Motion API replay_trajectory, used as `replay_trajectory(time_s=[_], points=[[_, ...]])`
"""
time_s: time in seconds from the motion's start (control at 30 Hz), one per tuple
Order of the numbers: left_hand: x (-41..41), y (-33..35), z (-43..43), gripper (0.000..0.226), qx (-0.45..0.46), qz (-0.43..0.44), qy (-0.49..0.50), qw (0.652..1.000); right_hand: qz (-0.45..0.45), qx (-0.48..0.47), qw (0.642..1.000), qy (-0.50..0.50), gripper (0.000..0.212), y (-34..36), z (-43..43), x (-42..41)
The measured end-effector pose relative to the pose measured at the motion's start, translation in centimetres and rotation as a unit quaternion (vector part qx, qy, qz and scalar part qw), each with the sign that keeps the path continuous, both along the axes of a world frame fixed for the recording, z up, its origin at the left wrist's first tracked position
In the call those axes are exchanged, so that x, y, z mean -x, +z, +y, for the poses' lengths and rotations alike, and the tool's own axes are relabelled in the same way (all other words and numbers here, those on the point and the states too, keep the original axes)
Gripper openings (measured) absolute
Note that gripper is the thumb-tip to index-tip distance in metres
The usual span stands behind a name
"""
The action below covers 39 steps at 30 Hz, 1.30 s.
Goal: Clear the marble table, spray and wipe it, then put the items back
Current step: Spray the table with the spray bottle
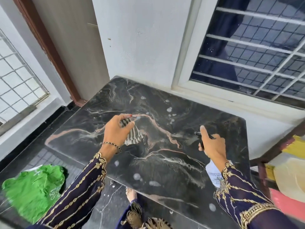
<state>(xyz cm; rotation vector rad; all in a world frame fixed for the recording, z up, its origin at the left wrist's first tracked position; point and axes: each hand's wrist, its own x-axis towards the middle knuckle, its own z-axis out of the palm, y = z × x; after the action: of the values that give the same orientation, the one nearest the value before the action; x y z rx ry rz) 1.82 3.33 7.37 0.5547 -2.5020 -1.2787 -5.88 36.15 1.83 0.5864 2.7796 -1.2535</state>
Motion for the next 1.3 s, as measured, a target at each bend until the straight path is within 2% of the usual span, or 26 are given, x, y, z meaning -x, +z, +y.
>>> replay_trajectory(time_s=[0.07, 0.13, 0.27, 0.43, 0.5, 0.57, 0.63, 0.77, 0.83, 0.9, 1.03, 1.1, 1.23, 1.3], points=[[-1.2, 0.0, 0.3, 0.026, 0.004, 0.008, -0.002, 1.000, -0.013, 0.023, 0.999, 0.028, 0.088, -0.4, 0.0, -1.9], [-2.4, 0.0, 0.6, 0.026, 0.005, 0.005, -0.001, 1.000, -0.019, 0.021, 1.000, 0.011, 0.092, -0.5, -0.4, -4.2], [-4.3, 0.0, 1.0, 0.029, 0.007, -0.009, -0.015, 1.000, -0.027, -0.045, 0.999, -0.006, 0.095, -0.8, -1.0, -8.0], [-5.6, 0.3, 1.6, 0.033, 0.001, -0.017, -0.047, 0.999, -0.034, 0.008, 0.999, 0.030, 0.086, -0.5, -0.7, -11.2], [-6.0, 0.4, 1.9, 0.033, -0.003, -0.022, -0.051, 0.998, -0.022, 0.029, 0.999, -0.019, 0.085, -0.5, -0.7, -12.8], [-6.7, 0.3, 2.4, 0.030, -0.010, -0.022, -0.056, 0.998, -0.008, -0.017, 0.997, -0.072, 0.083, -0.4, -0.6, -14.4], [-7.4, 0.3, 2.8, 0.028, -0.018, -0.018, -0.061, 0.998, 0.000, -0.049, 0.995, -0.083, 0.082, -0.5, 0.0, -15.7], [-8.5, 0.3, 4.0, 0.028, -0.018, -0.025, -0.086, 0.996, 0.006, 0.085, 0.992, -0.098, 0.088, -0.3, 2.9, -17.8], [-8.8, 0.3, 4.7, 0.027, -0.019, -0.025, -0.097, 0.995, 0.006, 0.109, 0.990, -0.088, 0.092, -0.4, 4.3, -19.3], [-9.1, 0.5, 5.8, 0.027, -0.019, -0.022, -0.121, 0.992, 0.013, 0.096, 0.987, -0.126, 0.092, -0.7, 5.7, -21.2], [-9.3, 0.8, 7.7, 0.027, -0.026, -0.020, -0.156, 0.987, 0.000, -0.009, 0.976, -0.216, 0.080, -0.9, 7.7, -23.9], [-9.2, 0.9, 8.9, 0.028, -0.019, -0.023, -0.176, 0.984, -0.002, 0.018, 0.974, -0.226, 0.081, -1.0, 9.3, -25.1], [-9.0, 1.1, 11.4, 0.026, -0.026, -0.024, -0.209, 0.977, 0.016, 0.009, 0.973, -0.231, 0.072, -0.6, 11.7, -26.9], [-8.8, 1.2, 12.6, 0.026, -0.036, -0.023, -0.220, 0.974, 0.042, 0.018, 0.965, -0.258, 0.075, -0.5, 12.2, -27.6]])
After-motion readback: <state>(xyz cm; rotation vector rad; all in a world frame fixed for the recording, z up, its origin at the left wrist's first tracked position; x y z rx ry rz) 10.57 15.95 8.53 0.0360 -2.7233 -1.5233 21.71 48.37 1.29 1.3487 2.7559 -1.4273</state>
